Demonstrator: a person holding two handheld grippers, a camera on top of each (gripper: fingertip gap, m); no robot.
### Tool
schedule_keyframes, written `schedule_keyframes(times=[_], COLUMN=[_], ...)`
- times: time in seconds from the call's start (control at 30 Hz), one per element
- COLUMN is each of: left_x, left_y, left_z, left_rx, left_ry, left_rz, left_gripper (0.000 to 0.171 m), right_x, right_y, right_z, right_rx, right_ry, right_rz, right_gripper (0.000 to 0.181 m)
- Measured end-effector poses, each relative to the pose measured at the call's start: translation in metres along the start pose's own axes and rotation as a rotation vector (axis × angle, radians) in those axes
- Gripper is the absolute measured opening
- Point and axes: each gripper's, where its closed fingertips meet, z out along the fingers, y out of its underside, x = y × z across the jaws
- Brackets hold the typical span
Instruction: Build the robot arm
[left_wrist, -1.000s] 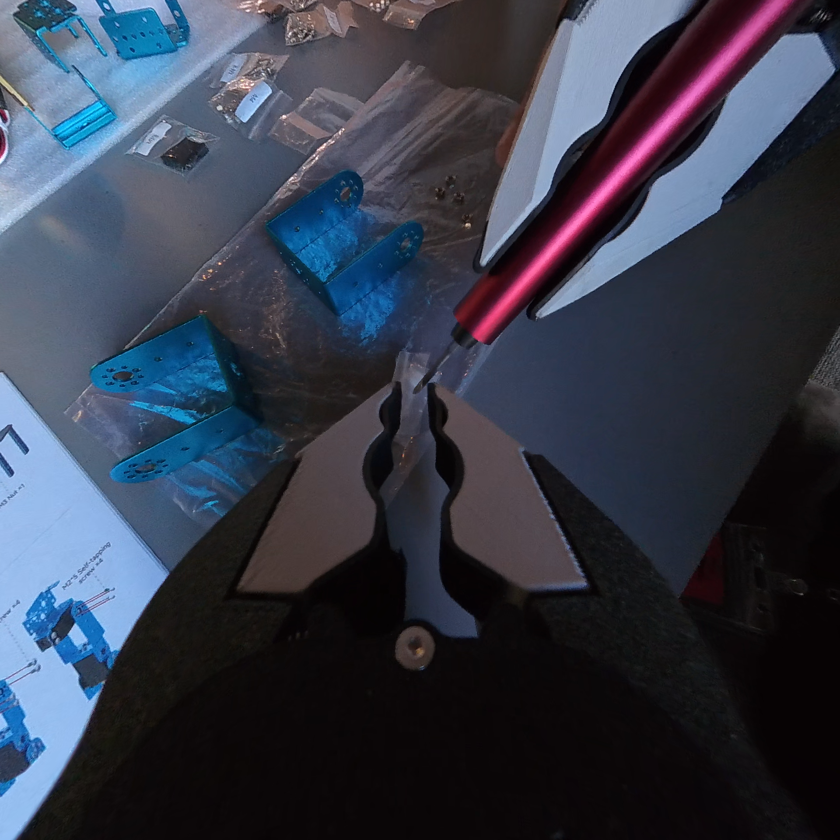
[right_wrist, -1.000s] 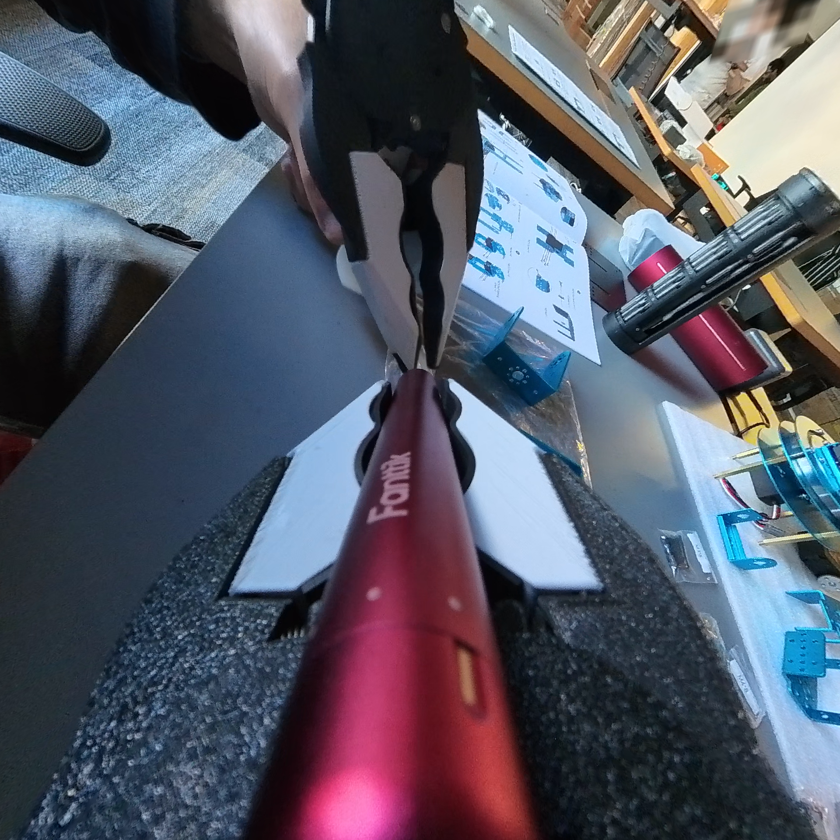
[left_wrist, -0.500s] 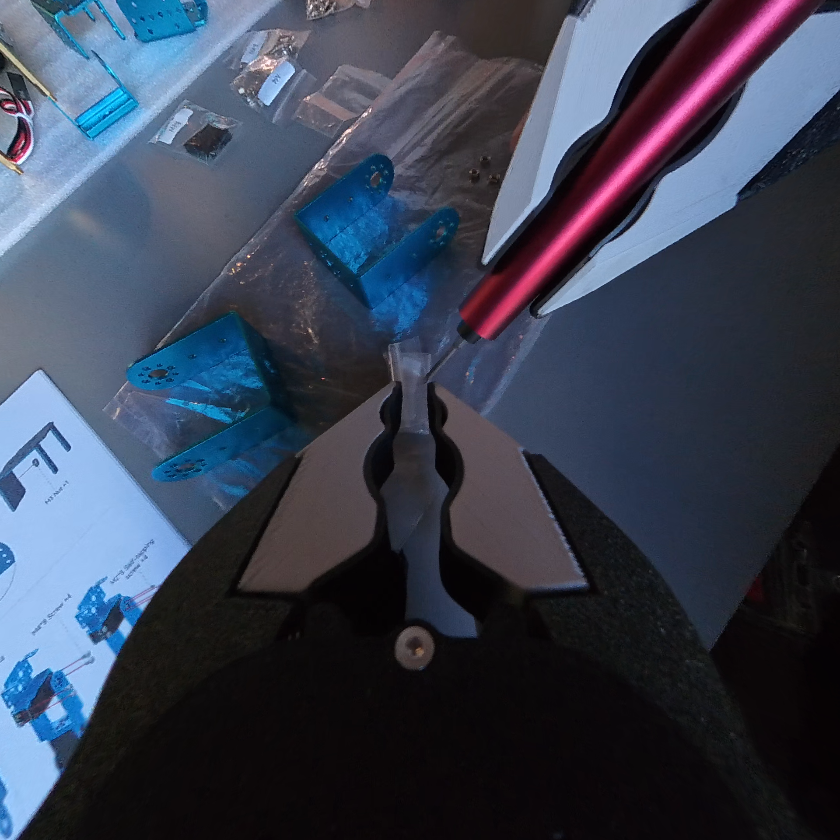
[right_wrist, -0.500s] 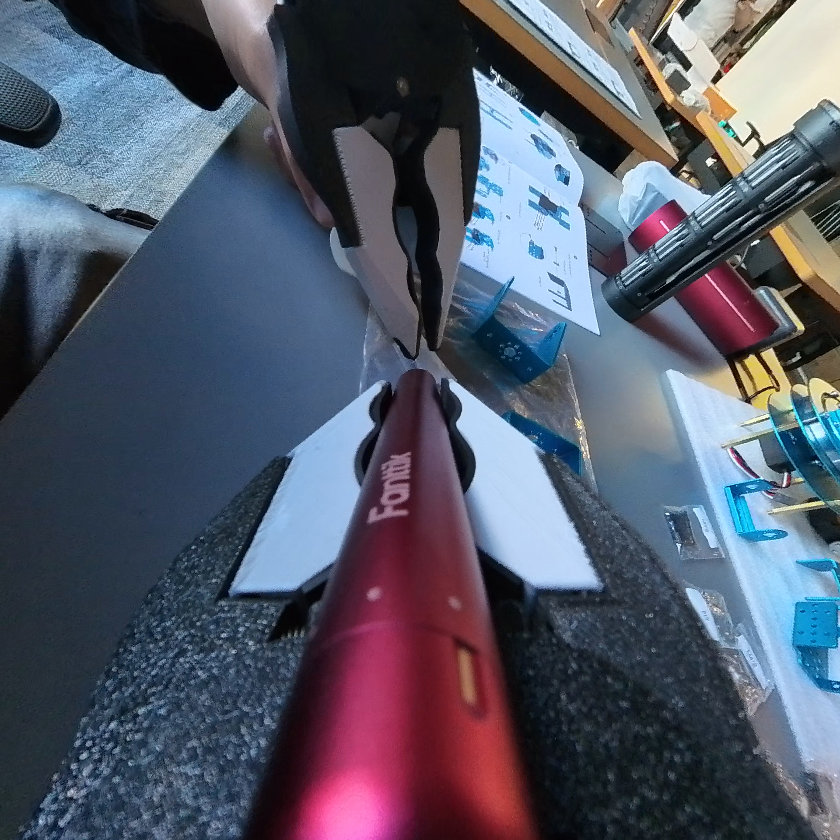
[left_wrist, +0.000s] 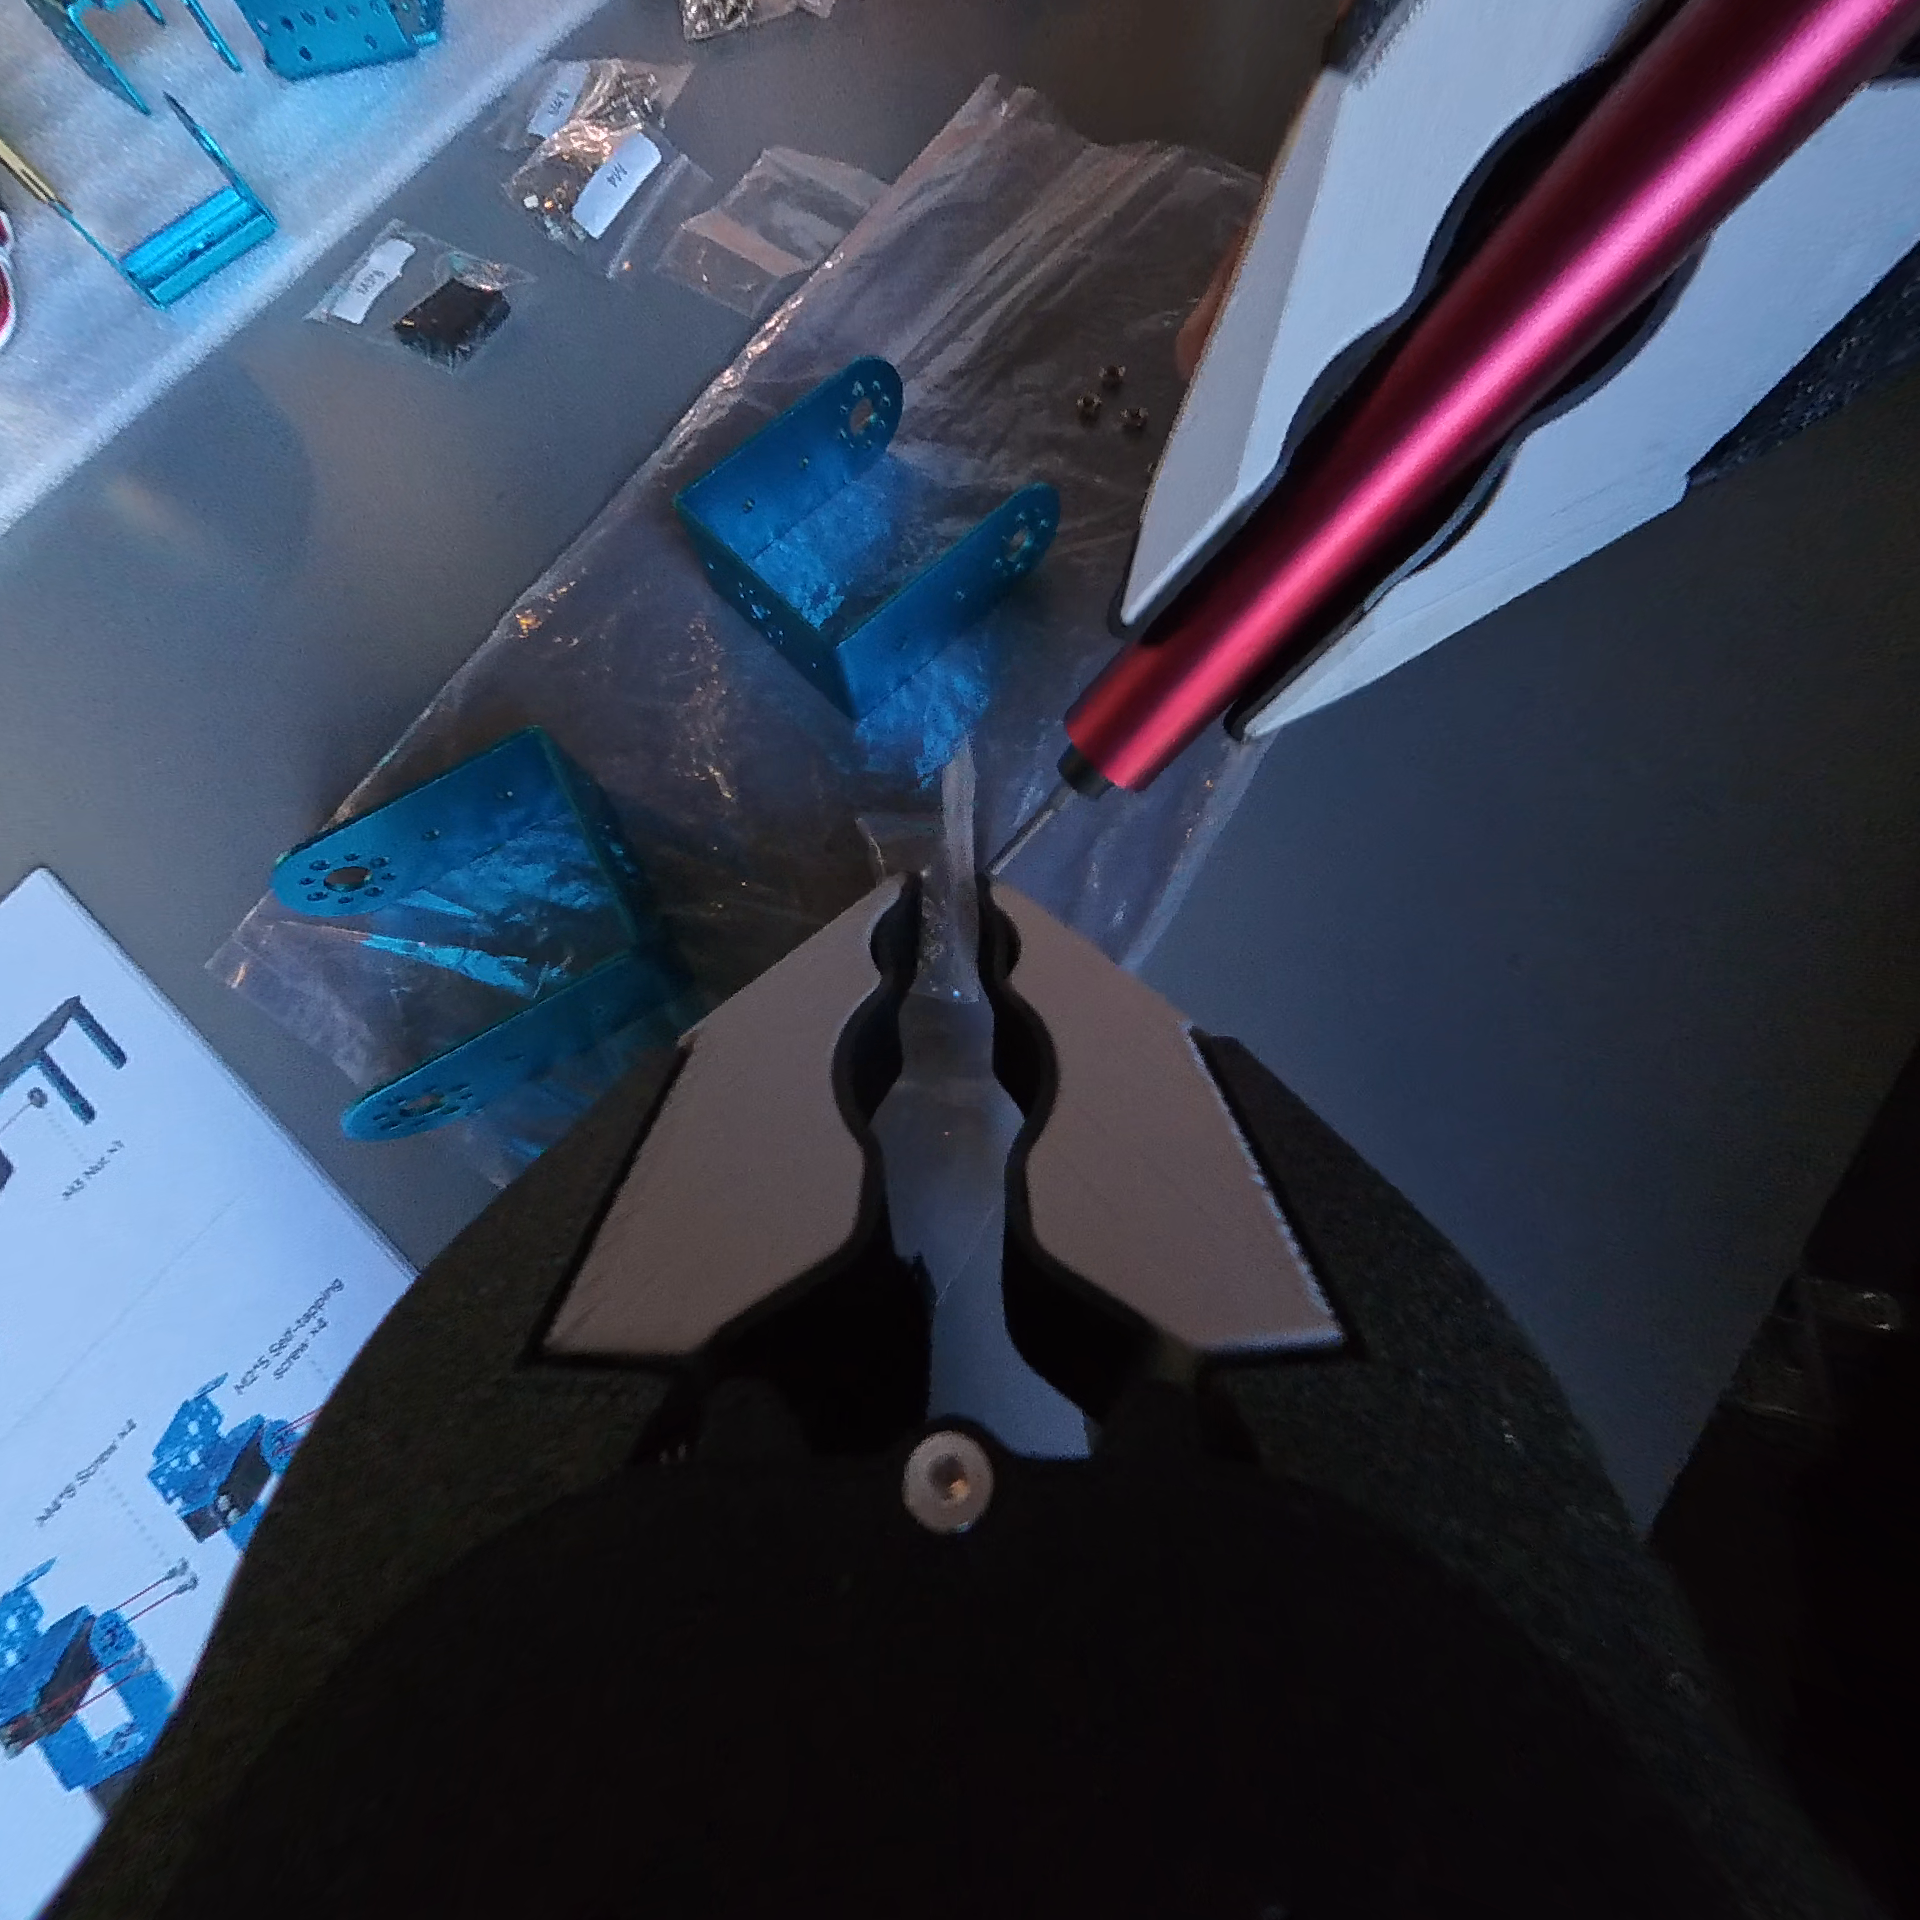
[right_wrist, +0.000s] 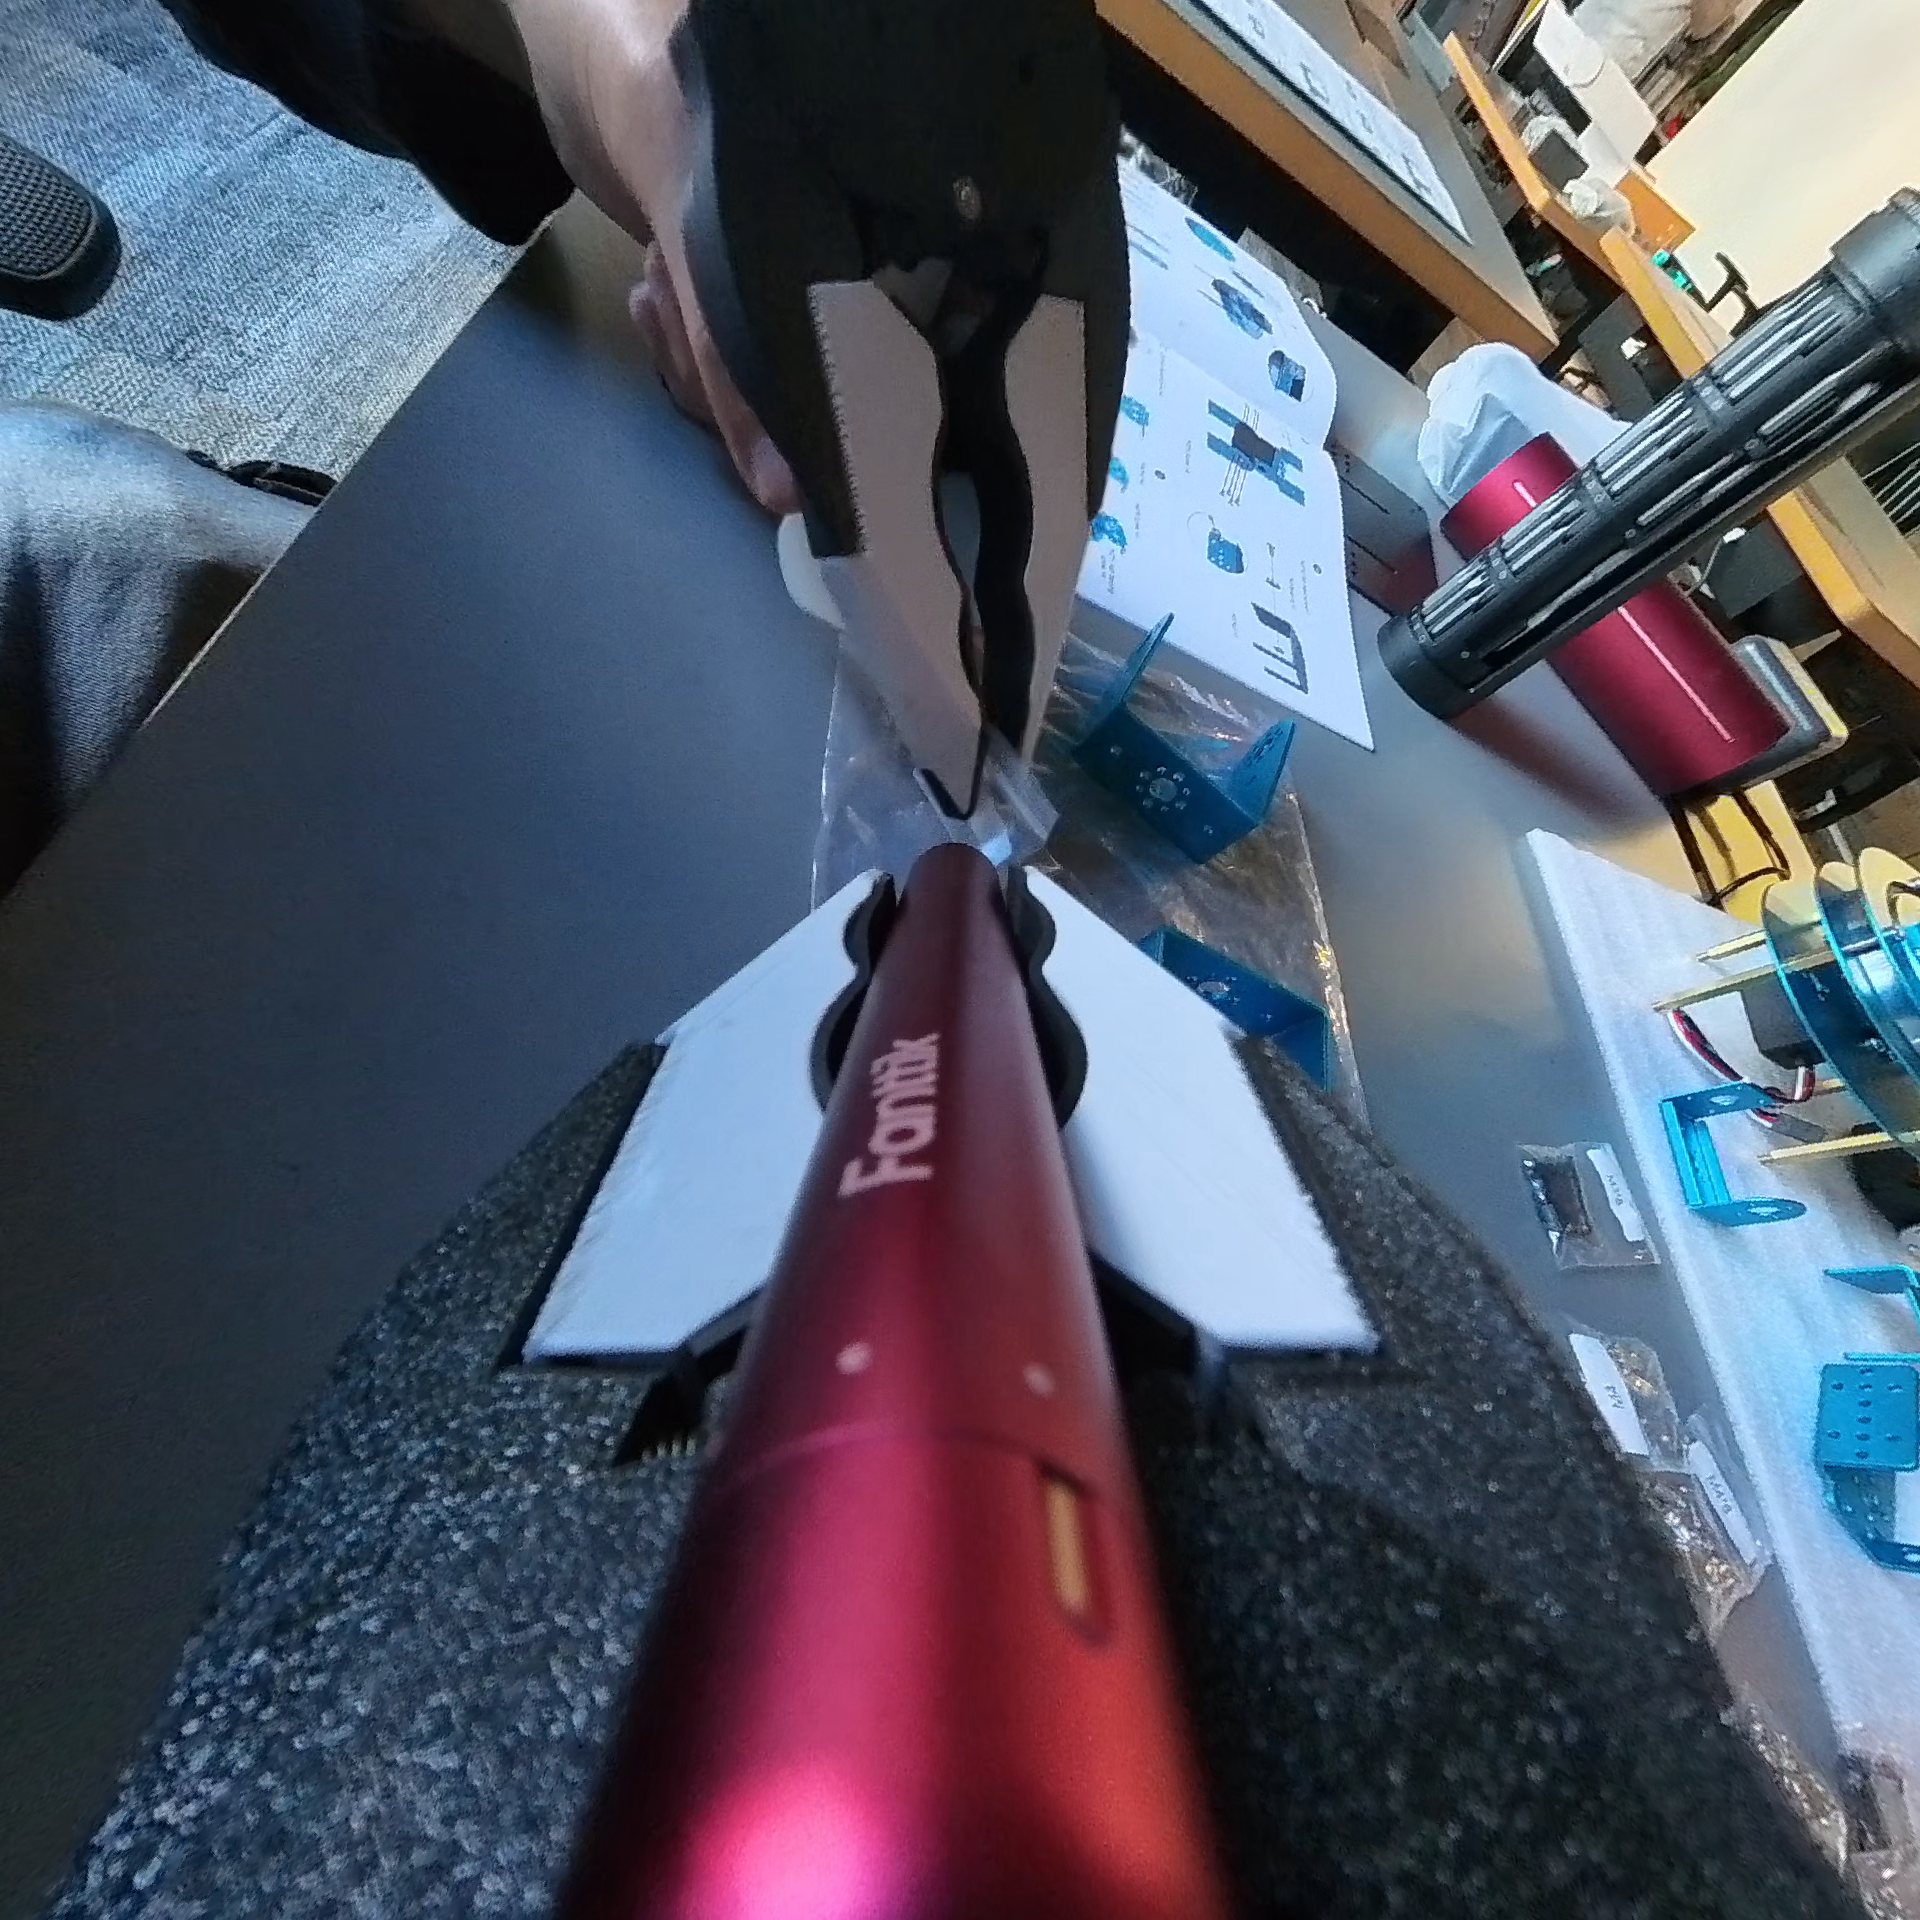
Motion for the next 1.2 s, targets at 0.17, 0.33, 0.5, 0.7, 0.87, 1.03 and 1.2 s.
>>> schedule_keyframes(times=[0.17, 0.33, 0.5, 0.7, 0.87, 1.03, 1.2], left_x=[0.001, 0.003, 0.006, 0.007, 0.007, 0.008, 0.011], left_y=[0.003, 0.004, 0.005, 0.005, 0.005, 0.005, 0.004], left_z=[0.001, 0.001, 0.003, 0.004, 0.005, 0.005, 0.004], left_rx=[-0.011, -0.012, -0.019, -0.024, -0.026, -0.022, -0.015], left_ry=[-0.038, -0.029, -0.024, -0.013, -0.012, -0.009, 0.003], left_rz=[0.065, 0.071, 0.09, 0.088, 0.091, 0.091, 0.092], left_gripper=[0.013, 0.007, 0.001, 0.001, 0.002, 0.001, 0.002], right_x=[0.003, 0.016, 0.016, 0.011, 0.012, 0.014, 0.013], right_y=[-0.006, -0.022, -0.026, -0.023, -0.02, -0.017, -0.016], right_z=[-0.01, -0.032, -0.032, -0.025, -0.025, -0.024, -0.023], right_rx=[0.037, 0.17, 0.198, 0.172, 0.156, 0.147, 0.134], right_ry=[-0.011, -0.029, -0.04, -0.05, -0.042, -0.037, -0.038], right_rz=[0.039, 0.18, 0.2, 0.191, 0.186, 0.182, 0.181], right_gripper=[0.022, 0.021, 0.021, 0.022, 0.022, 0.021, 0.022])
